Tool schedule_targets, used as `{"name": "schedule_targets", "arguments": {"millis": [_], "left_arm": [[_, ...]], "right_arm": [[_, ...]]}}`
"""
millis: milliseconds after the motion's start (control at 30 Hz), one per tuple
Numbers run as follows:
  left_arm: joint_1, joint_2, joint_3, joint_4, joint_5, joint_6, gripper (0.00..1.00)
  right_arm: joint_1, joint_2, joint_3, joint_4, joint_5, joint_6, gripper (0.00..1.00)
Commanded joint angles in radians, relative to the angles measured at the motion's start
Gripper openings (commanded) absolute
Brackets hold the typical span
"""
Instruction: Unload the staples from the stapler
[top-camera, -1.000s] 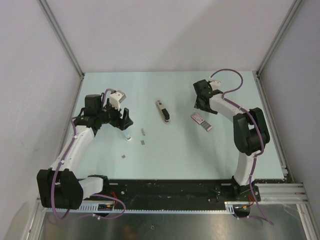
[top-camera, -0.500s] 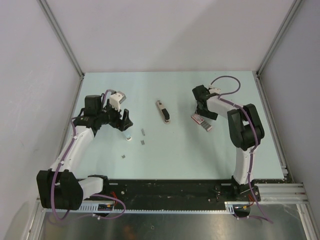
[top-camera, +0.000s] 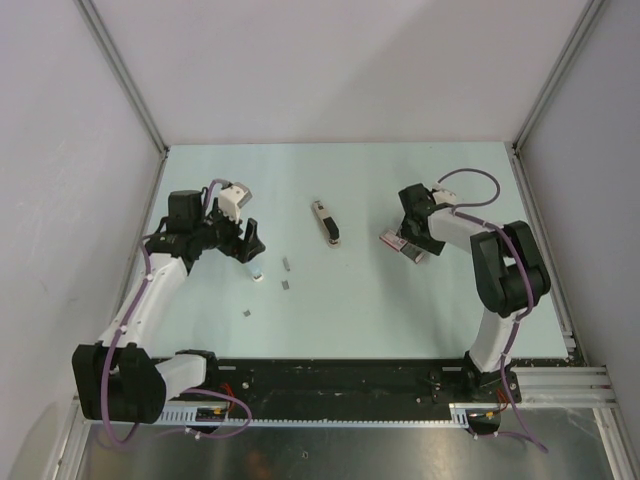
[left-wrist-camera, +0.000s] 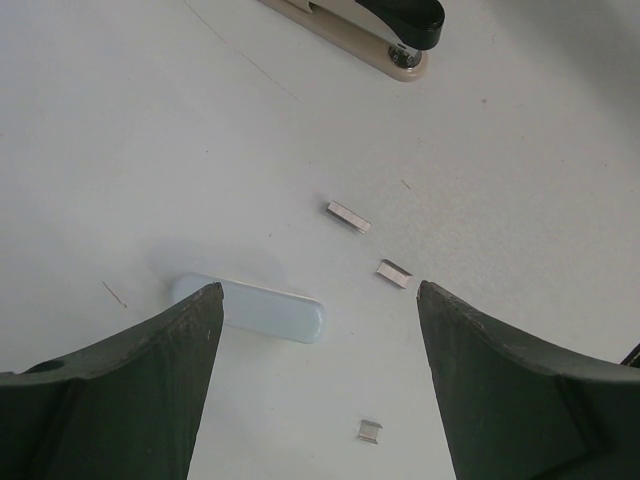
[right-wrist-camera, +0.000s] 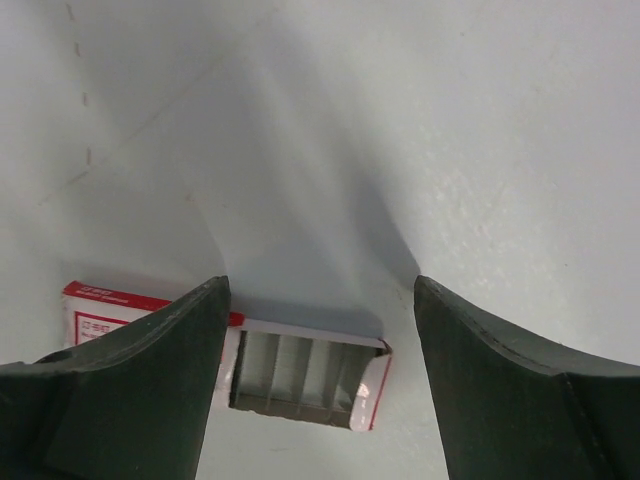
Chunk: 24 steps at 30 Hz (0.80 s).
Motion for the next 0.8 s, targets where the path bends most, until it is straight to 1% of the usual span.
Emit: {"name": "schedule_targets", "arguments": {"millis": [0,233,633,767], "left_arm": [[0.009,-0.034,0.038,-0.017,0.010,0.018,0.83],[0.008,-0.042,0.040,-0.022,0.013,0.014,0.83],[0.009,-0.045,0.042,-0.028,0.003,0.019,0.83],[0.010,-0.043,0.044,-0.030,-0.004,0.024,0.83]], "right_arm": [[-0.013,-0.039,-0.081,-0.047,-0.038,0.016,0.78],[-0.009,-0.042,-0.111,-0.022,-0.090,0.036,0.78],[0.049,0.000,-0.135,0.041,-0.157,0.098,0.77],[0.054,0.004,-0.152,0.063,-0.180,0.116,0.74]]}}
